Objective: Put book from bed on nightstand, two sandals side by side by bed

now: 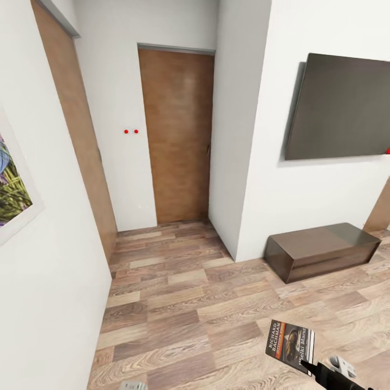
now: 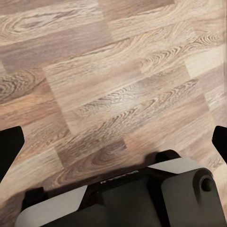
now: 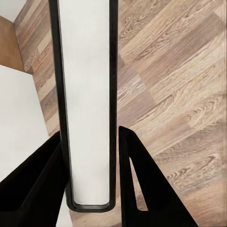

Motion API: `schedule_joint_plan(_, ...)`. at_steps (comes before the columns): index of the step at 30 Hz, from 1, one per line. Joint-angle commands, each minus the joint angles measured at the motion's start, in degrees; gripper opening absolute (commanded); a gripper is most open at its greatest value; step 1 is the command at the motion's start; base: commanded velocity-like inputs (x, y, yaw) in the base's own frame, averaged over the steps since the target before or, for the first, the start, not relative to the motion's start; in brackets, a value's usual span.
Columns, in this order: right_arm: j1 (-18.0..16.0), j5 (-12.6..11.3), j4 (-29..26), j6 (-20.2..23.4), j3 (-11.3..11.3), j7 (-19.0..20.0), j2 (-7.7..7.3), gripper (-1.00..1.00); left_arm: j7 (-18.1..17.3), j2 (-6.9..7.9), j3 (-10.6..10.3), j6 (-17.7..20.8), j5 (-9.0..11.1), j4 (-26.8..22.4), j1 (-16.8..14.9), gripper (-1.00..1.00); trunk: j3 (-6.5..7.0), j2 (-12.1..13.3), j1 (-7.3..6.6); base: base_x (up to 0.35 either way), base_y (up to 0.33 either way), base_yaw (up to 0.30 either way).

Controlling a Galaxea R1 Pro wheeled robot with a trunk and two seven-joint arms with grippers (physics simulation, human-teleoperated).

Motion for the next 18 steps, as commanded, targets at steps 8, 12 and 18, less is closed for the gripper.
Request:
schedule_joint_plan(8,-0.1,-0.4,0.0,0.6,-0.3,0.1,0.0,-1.0,-0.2,0.02,-0.5,-0.3,0.4,0.0,0.0,1.0,-0.13,-0.1,0.04,0.0,0.0,-0.264)
schedule_joint_plan(12,-0.1,-0.4,0.0,0.6,-0.3,0.1,0.0,-1.0,-0.2,0.02,-0.5,-0.3,0.4,0.0,0.0,1.0,-0.13,-0.1,0.04,0.0,0.0,-0.258)
schedule_joint_plan(18,-0.1,-0.4,0.0,0.6,-0.3,0.1,0.0,-1.0,-0.2,0.02,-0.5,-0.3,0.4,0.0,0.0,1.0,-0.13,-0.1,0.04,0.0,0.0,-0.256)
